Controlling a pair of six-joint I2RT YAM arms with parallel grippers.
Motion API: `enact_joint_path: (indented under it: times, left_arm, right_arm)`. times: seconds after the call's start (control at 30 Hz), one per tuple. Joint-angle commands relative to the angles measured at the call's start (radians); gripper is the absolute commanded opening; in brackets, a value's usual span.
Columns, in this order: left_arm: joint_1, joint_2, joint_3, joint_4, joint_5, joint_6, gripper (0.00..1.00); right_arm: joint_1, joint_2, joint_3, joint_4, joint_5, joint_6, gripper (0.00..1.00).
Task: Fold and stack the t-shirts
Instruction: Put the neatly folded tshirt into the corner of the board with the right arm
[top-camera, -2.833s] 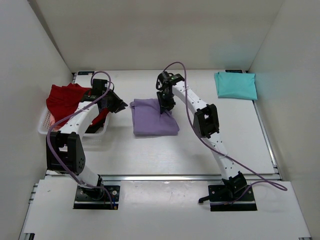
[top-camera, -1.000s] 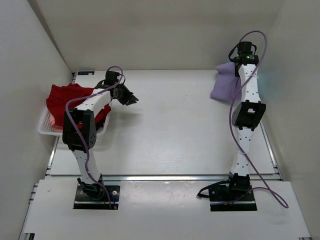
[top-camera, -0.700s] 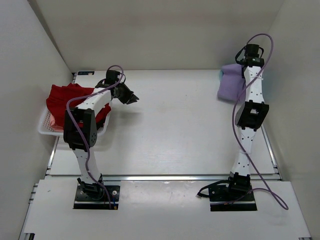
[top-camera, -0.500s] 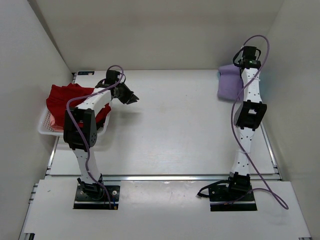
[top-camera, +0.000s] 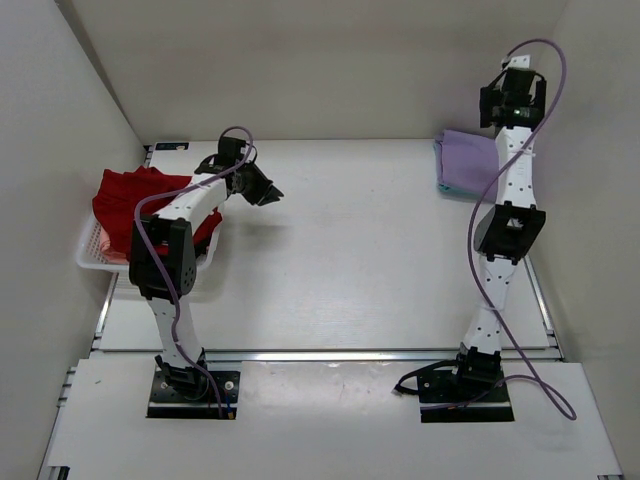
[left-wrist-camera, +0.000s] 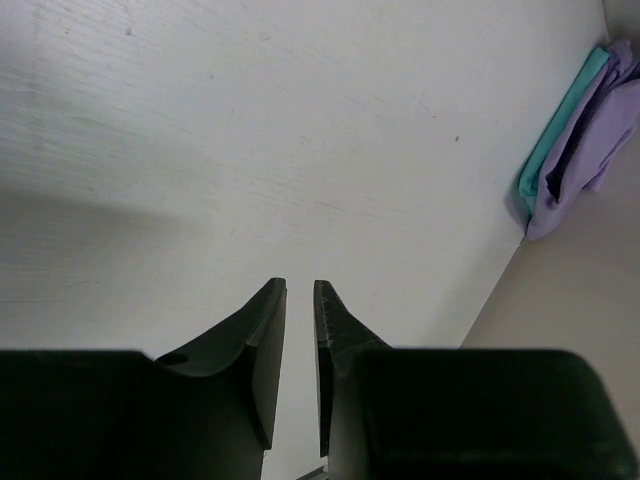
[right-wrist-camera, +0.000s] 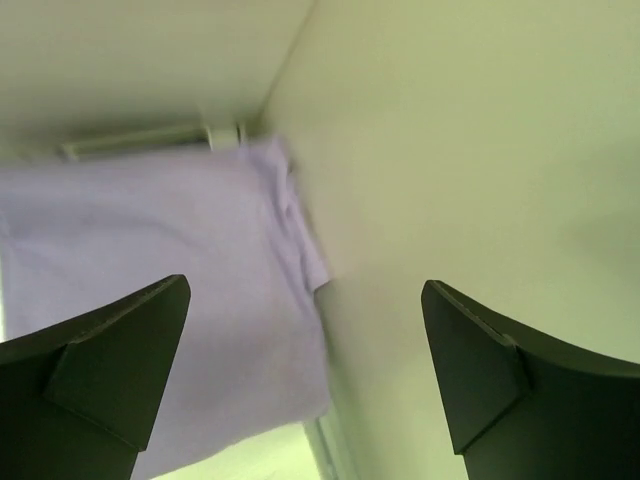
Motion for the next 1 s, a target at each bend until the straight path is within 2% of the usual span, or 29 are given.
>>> enact_joint_path:
  times: [0.0, 0.17, 0.4, 0.6, 0.67, 0.7, 0.77, 0.8, 0.83, 0.87, 0.9, 0.93, 0.97]
  left_arm:
    - [-0.015, -0.041, 0.056, -0.008, -0.005, 0.014, 0.29]
    - [-0.036, -0.07, -0.002, -0.017, 0.007, 0.01, 0.28]
    - [-0.053, -0.144, -0.034, -0.045, -0.038, 0.044, 0.27]
    - [-0.096, -0.21, -0.092, -0.048, -0.044, 0.063, 0.27]
    - [-0.108, -0.228, -0.122, -0.046, -0.05, 0.068, 0.27]
    - [-0.128, -0.246, -0.143, -0.048, -0.055, 0.082, 0.26]
    - [-0.153, -0.28, -0.168, -0.052, -0.059, 0.09, 0.26]
    - [-0.162, -0.289, -0.181, -0.057, -0.073, 0.093, 0.26]
    - [-0.171, -0.306, -0.188, -0.061, -0.078, 0.099, 0.27]
    - [-0.179, -0.326, -0.198, -0.069, -0.076, 0.099, 0.26]
    - [-0.183, -0.341, -0.212, -0.071, -0.078, 0.099, 0.27]
    - [-0.188, -0.361, -0.215, -0.066, -0.076, 0.097, 0.26]
    - [-0.205, -0.375, -0.214, -0.077, -0.091, 0.103, 0.27]
  right_arm:
    - [-0.03, -0.131, -0.011, 0.103, -0.099, 0.027, 0.99]
    - [0.038, -0.146, 0.003, -0.015, -0.012, 0.037, 0.99]
    - [0.128, -0.334, -0.142, -0.092, 0.008, 0.051, 0.99]
    - [0.162, -0.61, -0.417, -0.173, -0.051, 0.09, 0.99]
    - [0.188, -0.723, -0.622, -0.128, -0.049, 0.075, 0.99]
    - [0.222, -0.815, -0.684, -0.053, -0.015, 0.064, 0.97]
    - [0.336, -0.977, -0.991, 0.105, 0.057, -0.032, 0.81]
    - [0.367, -1.09, -1.16, 0.249, 0.113, -0.075, 0.53]
    - [0.441, -1.185, -1.235, 0.388, 0.161, -0.089, 0.19]
    - [0.508, -1.271, -1.366, 0.441, 0.251, -0.1, 0.12]
    - [0.53, -1.302, -1.452, 0.475, 0.263, -0.091, 0.13]
    - [0.55, -1.365, -1.488, 0.468, 0.228, -0.069, 0.16]
    - [0.553, -1.406, -1.513, 0.428, 0.217, -0.007, 0.25]
